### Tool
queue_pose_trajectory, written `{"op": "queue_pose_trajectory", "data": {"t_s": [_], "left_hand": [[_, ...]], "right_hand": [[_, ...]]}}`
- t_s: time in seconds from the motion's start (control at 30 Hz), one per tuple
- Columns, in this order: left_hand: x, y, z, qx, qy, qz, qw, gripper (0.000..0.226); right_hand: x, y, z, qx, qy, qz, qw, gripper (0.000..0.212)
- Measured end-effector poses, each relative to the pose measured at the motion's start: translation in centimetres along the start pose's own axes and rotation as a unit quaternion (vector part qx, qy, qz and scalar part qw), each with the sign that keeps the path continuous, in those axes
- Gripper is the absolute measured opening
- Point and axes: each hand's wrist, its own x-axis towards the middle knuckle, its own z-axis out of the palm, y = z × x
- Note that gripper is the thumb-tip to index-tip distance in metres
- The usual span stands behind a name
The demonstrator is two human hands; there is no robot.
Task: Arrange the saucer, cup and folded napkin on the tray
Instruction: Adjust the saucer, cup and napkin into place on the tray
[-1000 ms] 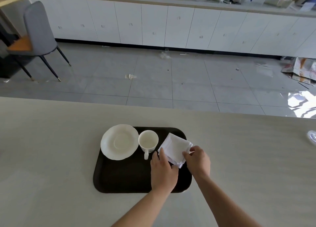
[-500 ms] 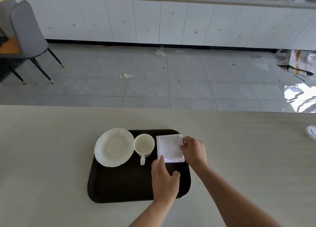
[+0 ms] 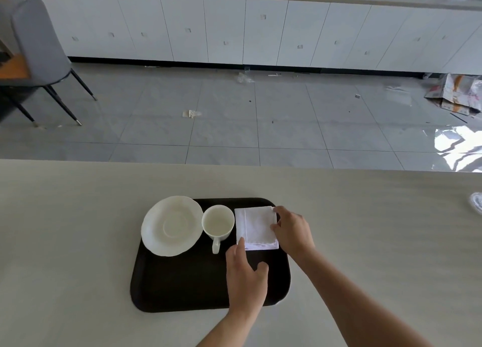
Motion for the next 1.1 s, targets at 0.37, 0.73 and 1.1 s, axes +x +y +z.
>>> {"op": "queue_pose_trajectory", "data": {"t_s": [0.37,0.73,1.1], "left_hand": [[0.3,-0.5,-0.6,0.028,-0.012,0.008,1.000,0.069],[0.2,-0.6,-0.6,0.035,-0.014,0.013,0.999,0.070],[0.2,-0.7,-0.7,0.027,-0.004,0.010,1.000,0.068]], "right_hand": [[0.8,0.1,-0.3,-0.048,-0.018,-0.010,0.999,0.036],[1.1,-0.9,0.5,-0.079,-0.012,-0.036,0.996,0.023],[1.0,-1.0,0.6,-0.068,-0.011,-0.042,0.997,0.020]]}}
